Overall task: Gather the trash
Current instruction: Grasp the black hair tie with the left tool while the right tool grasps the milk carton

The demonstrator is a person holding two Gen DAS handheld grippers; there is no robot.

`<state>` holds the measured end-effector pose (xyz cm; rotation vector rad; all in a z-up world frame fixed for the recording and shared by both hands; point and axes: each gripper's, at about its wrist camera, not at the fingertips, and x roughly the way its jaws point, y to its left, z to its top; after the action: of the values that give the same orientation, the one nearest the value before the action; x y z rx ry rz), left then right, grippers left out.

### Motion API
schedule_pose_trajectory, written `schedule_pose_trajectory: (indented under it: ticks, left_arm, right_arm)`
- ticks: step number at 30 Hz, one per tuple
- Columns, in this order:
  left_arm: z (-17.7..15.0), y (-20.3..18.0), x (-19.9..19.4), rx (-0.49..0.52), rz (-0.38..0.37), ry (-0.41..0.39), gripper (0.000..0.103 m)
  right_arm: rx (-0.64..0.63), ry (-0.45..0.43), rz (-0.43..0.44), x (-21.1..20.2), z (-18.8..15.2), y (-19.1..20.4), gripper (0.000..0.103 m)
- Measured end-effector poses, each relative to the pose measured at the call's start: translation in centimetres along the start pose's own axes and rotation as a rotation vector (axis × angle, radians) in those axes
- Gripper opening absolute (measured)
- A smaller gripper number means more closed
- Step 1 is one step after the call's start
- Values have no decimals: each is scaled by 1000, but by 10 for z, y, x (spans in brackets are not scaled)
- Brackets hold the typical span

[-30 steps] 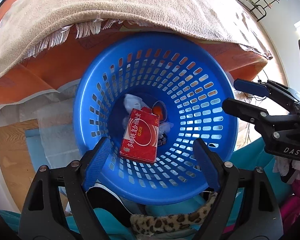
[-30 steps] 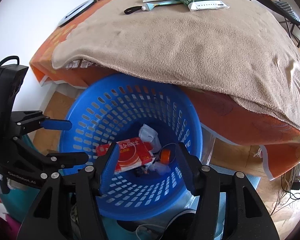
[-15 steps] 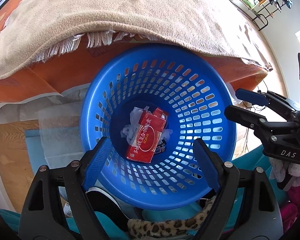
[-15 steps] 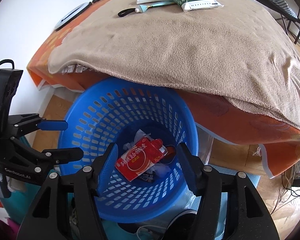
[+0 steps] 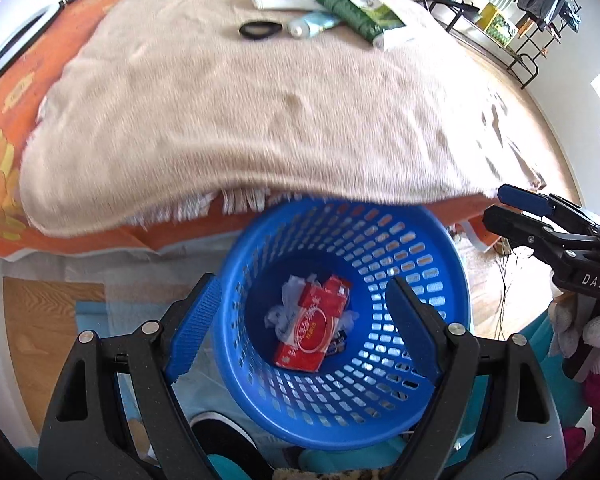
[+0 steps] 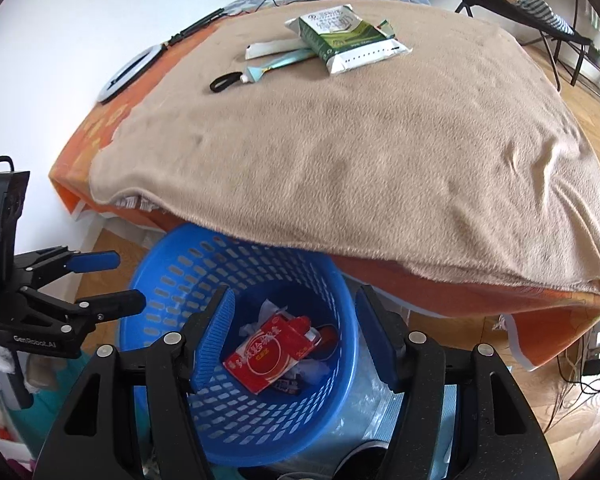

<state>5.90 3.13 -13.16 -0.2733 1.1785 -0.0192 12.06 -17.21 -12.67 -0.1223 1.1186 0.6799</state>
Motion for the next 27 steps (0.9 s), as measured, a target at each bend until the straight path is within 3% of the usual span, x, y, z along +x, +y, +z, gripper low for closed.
schedule_pose_trajectory:
  ticks: [2,16,19,24,27]
  left_arm:
    - [10,2,-3,0,3,-16,86]
    - [104,31,-11,-63,7,-121,81]
    - [124,39,-6,-81,5,-126,70]
    - [147,49,7,-104,3,-124,65]
    - [157,51,16,-96,10,-114,55]
  right_arm:
    - [4,-25,-2,-4,8,-4,73]
    - [-80,-153,-51,-28,86,-18,79]
    - [-84,-161,-51,-28,104,-23,79]
    - [-102,-168,-68,-21,130,-26,79]
    - [-109,-154,-65,-13,143,-27,79]
